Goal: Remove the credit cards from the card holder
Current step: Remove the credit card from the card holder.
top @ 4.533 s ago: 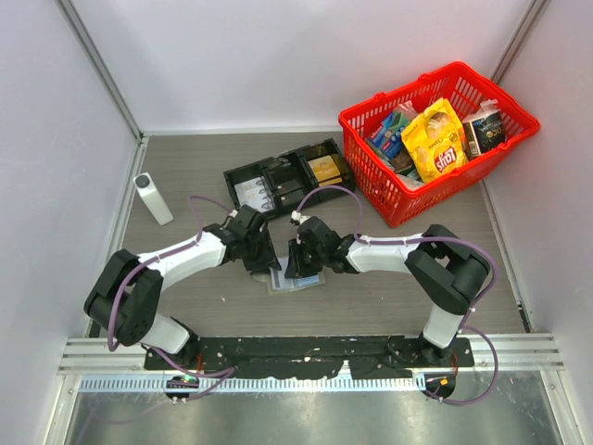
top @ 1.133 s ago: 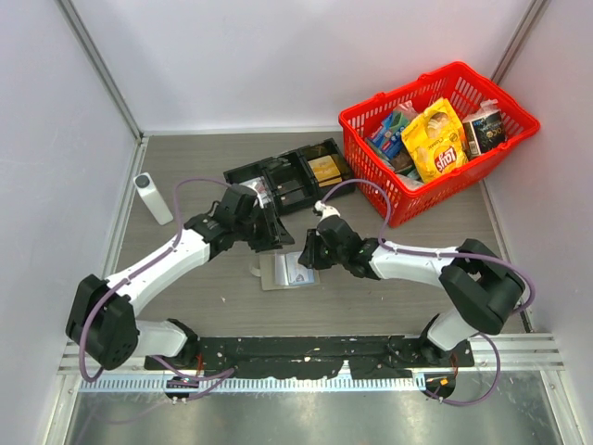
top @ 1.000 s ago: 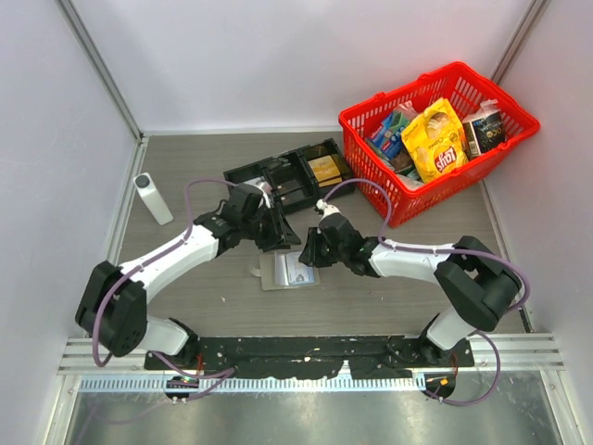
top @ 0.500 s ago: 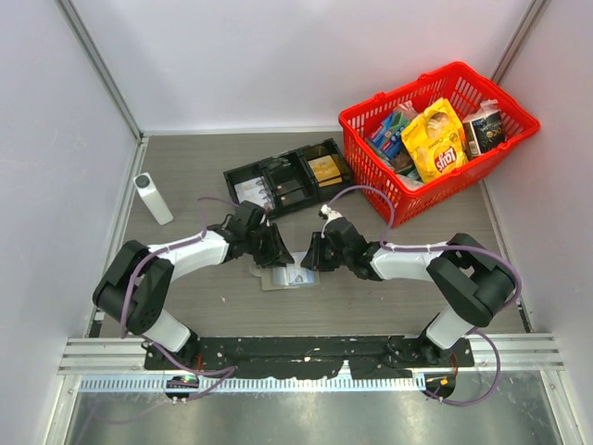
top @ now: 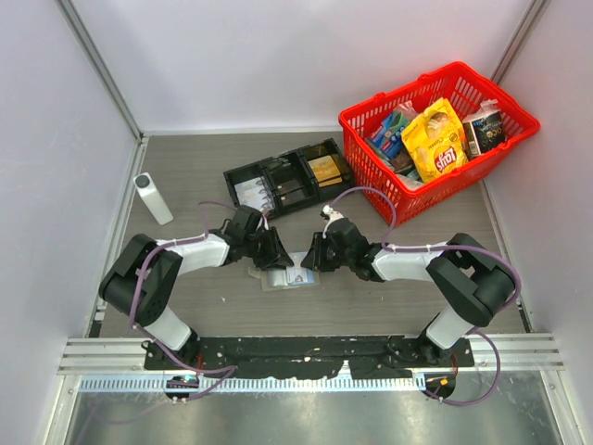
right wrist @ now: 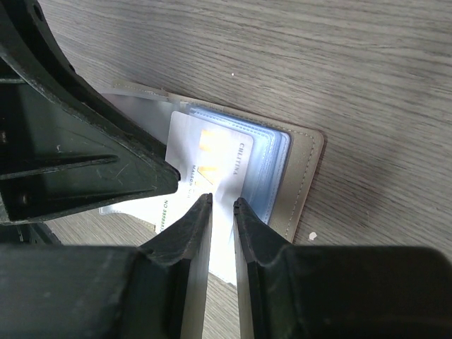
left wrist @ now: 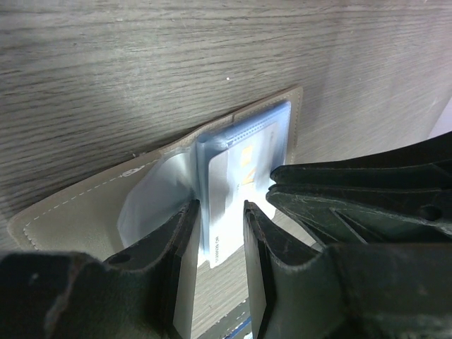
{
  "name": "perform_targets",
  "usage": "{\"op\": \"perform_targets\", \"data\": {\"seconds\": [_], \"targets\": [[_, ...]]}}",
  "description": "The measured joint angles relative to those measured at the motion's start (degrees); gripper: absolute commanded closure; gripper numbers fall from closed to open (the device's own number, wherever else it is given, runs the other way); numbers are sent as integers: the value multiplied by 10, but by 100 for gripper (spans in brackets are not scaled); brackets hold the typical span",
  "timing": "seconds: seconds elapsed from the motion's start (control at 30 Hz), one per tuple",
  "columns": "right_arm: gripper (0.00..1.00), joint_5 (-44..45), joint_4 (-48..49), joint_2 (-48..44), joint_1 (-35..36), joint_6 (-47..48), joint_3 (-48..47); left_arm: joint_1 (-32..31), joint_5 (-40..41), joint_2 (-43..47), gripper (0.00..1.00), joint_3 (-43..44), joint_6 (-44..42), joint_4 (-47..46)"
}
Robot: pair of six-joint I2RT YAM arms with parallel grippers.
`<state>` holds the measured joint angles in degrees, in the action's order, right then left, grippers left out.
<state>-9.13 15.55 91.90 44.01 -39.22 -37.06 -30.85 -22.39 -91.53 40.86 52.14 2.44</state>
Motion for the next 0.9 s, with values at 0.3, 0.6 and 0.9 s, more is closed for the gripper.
{"op": "perform_targets", "data": {"seconds": [0.3, 0.6, 0.9], "targets": [[76, -1, 5, 0, 0, 0, 2, 3, -32, -3, 83, -28, 15, -57], [76, -1, 8, 3, -2, -2, 4, 14, -55, 8, 99, -34, 19, -69], [77, -6, 19, 12, -2, -2, 4, 31, -60, 67, 98, -71, 18, -58]]}}
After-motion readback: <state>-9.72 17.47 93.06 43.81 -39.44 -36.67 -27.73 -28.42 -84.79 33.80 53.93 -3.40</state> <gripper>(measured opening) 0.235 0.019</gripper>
